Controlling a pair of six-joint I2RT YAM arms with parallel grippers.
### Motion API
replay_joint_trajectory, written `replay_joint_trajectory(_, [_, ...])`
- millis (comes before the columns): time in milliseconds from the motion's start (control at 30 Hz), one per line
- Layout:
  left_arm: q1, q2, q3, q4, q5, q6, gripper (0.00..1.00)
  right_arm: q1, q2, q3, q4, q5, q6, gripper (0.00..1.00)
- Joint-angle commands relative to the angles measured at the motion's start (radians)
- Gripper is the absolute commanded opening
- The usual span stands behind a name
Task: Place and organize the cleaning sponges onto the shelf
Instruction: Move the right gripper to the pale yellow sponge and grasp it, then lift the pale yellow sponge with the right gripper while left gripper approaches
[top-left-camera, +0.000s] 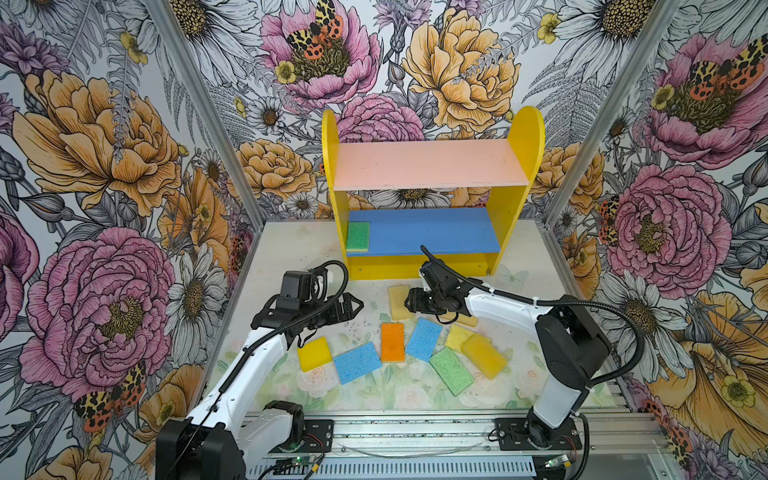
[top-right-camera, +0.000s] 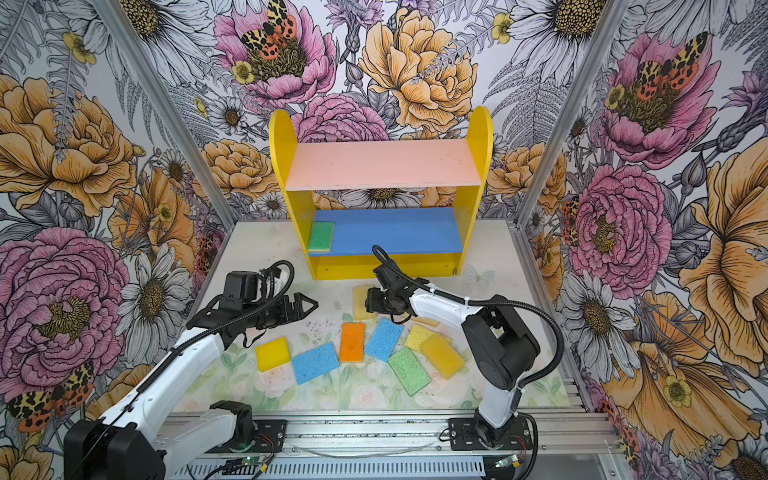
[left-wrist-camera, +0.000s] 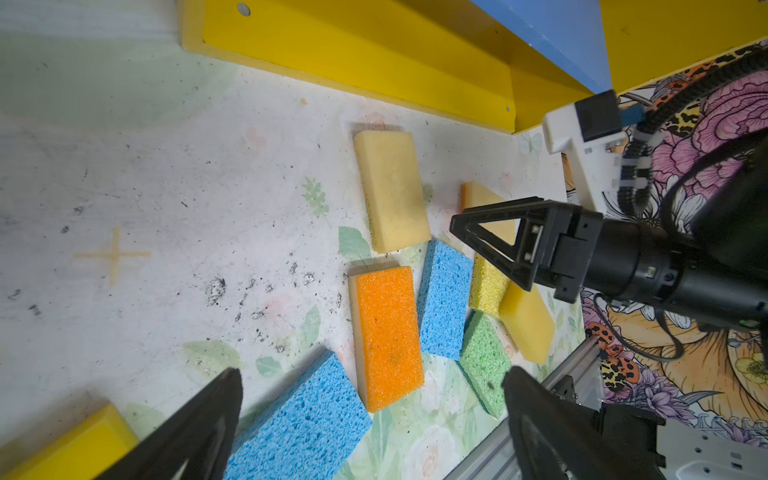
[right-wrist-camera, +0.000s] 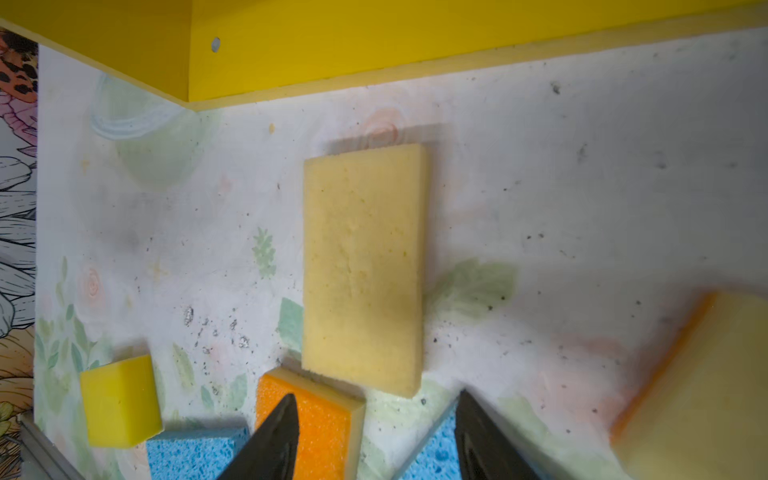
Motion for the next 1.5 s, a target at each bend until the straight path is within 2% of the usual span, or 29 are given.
replay_joint_trajectory(0, [-0.003, 0.002, -0.001, -0.012, -0.008, 0.021, 0.99, -0.019, 0.043, 0.054, 0.013, 0.003, -0.034, 0.60])
replay_joint_trajectory(433, [0.012, 0.011, 0.002, -0.022, -0.014, 0.023, 0.99, -0.020, 0.156, 0.102, 0.023, 0.010, -0.036, 0.46])
replay_joint_trajectory(800, [0.020, 0.010, 0.006, -0.022, -0.007, 0.022, 0.99, -0.017, 0.135, 0.044, 0.077, 0.028, -0.013, 0.10])
replay_joint_trajectory(933, [0.030, 0.007, 0.007, -0.022, 0.002, 0.022, 0.99, -0.017, 0.088, 0.042, 0.083, 0.025, -0.009, 0.01])
replay_joint_trajectory(1267, [0.086, 0.020, 0.031, -0.011, 0.109, 0.009, 0.99, -0.017, -0.023, 0.045, 0.082, -0.033, 0.008, 0.00])
replay_joint_trajectory(1467, [0.097, -0.026, -0.036, 0.168, 0.199, -0.127, 0.99, -0.013, -0.093, 0.043, 0.082, -0.123, 0.006, 0.00])
